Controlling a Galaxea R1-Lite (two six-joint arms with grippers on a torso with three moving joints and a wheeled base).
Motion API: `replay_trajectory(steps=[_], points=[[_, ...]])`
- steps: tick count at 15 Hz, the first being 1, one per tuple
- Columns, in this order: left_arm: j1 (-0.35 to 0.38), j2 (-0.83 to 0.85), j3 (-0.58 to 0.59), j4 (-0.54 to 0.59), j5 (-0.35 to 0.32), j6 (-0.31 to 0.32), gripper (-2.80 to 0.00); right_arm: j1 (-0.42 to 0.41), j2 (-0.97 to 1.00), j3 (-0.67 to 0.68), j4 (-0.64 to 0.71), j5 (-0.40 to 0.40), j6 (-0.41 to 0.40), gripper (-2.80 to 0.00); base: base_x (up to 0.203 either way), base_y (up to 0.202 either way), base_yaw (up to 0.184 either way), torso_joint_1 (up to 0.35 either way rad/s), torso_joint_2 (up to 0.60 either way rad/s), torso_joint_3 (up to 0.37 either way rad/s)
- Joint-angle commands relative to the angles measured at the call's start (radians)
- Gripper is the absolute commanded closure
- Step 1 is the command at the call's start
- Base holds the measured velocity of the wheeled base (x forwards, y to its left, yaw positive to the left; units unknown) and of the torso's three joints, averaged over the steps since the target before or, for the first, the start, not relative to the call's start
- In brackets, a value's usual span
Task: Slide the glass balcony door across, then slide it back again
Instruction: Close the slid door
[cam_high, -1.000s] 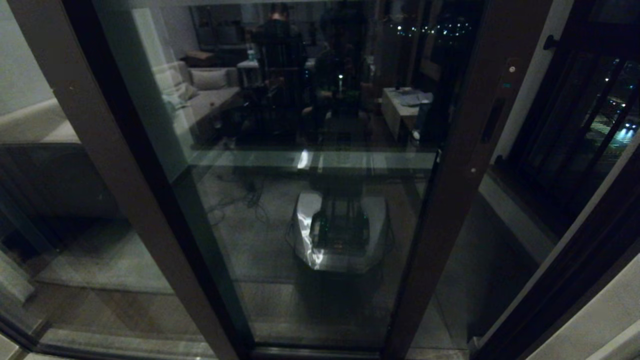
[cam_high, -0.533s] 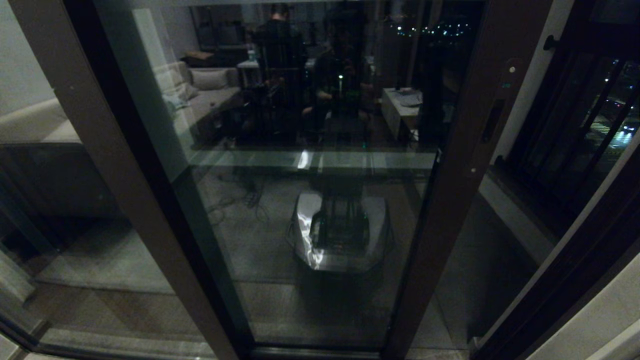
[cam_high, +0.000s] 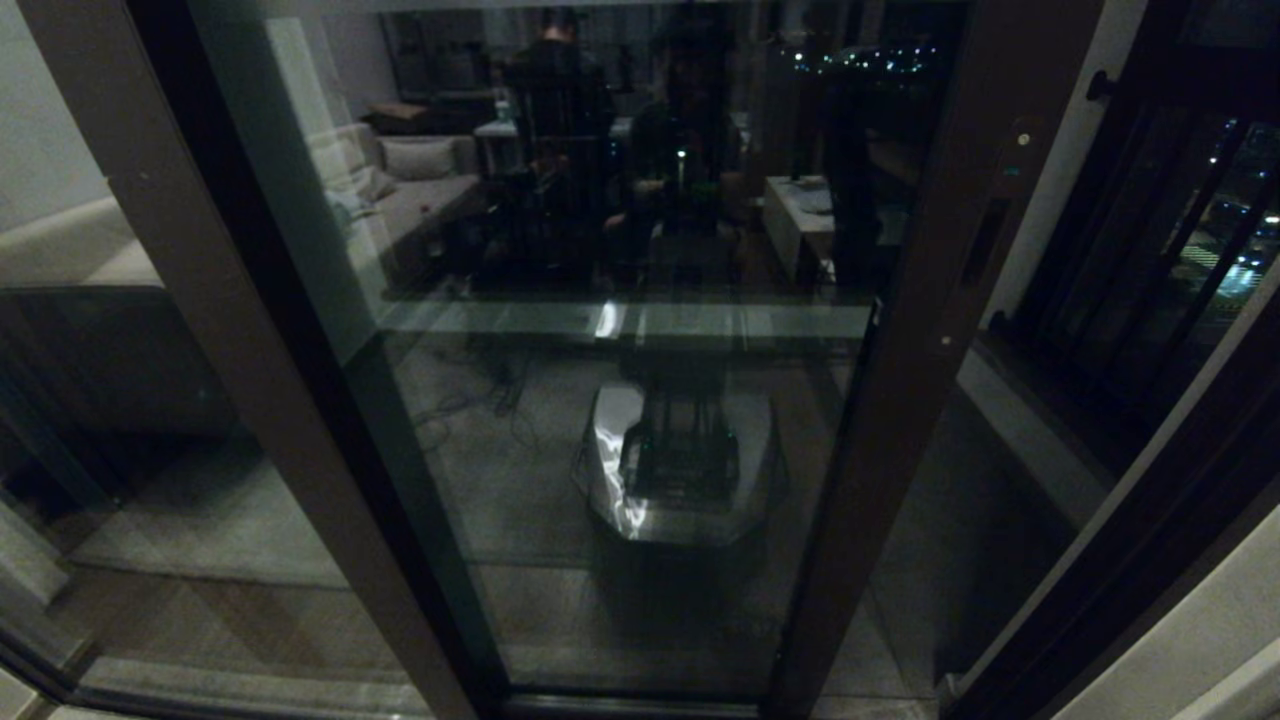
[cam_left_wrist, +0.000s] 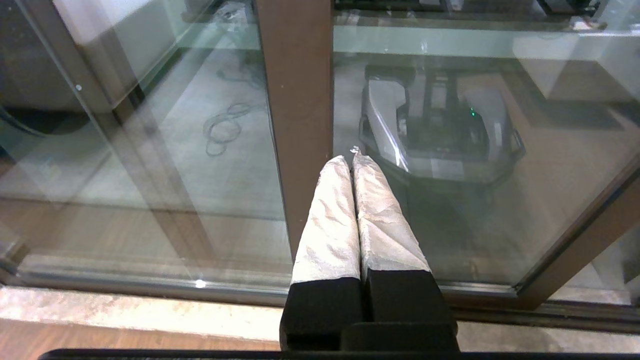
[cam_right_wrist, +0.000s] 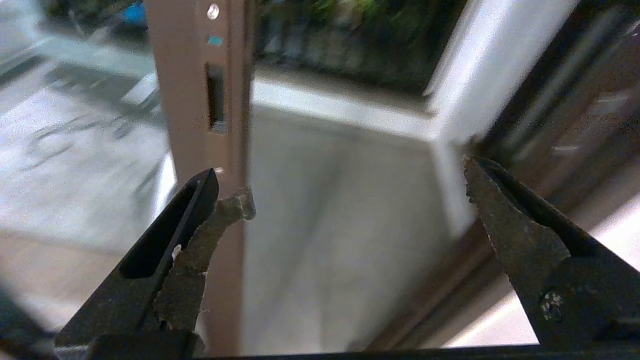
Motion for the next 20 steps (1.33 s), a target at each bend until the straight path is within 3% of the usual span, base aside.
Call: replay_trajectory(steps=[1,4,5,7,10,20], points=[[0.0,0.0,0.002,0.0,0.0,0.001,0.0,0.206,0.103,-0.012,-0.008,-0.152,0.009,-2.8,0.0,0.0,0.0,0.0,0.0,0.0],[0.0,0.0,0.002,0.0,0.0,-0.001,0.0,0.602,0.183,-0.006,-0.089,-0.587,0.046,-2.8,0.0,0.0,0.0,0.0,0.0,0.0],[0.0,0.0,0.002,0.0,0.0,-0.001,0.0,0.687,0.239,-0.007,-0.132,-0.761,0.056,-2.8,0.0,0.0,0.0,0.0,0.0,0.0],[0.0,0.0,0.002,0.0,0.0,-0.001,0.0,0.738,0.333,-0.008,-0.208,-0.939,0.073,-2.8,0.0,0.0,0.0,0.0,0.0,0.0],[0.0,0.0,0.002,0.0,0.0,-0.001,0.0,0.778,0.385,-0.002,-0.254,-1.058,0.081,-2.8,0.0,0.0,0.0,0.0,0.0,0.0],[0.0,0.0,0.002,0.0,0.0,0.001,0.0,0.789,0.42,0.054,-0.331,-1.169,0.102,-2.8,0.0,0.0,0.0,0.0,0.0,0.0]])
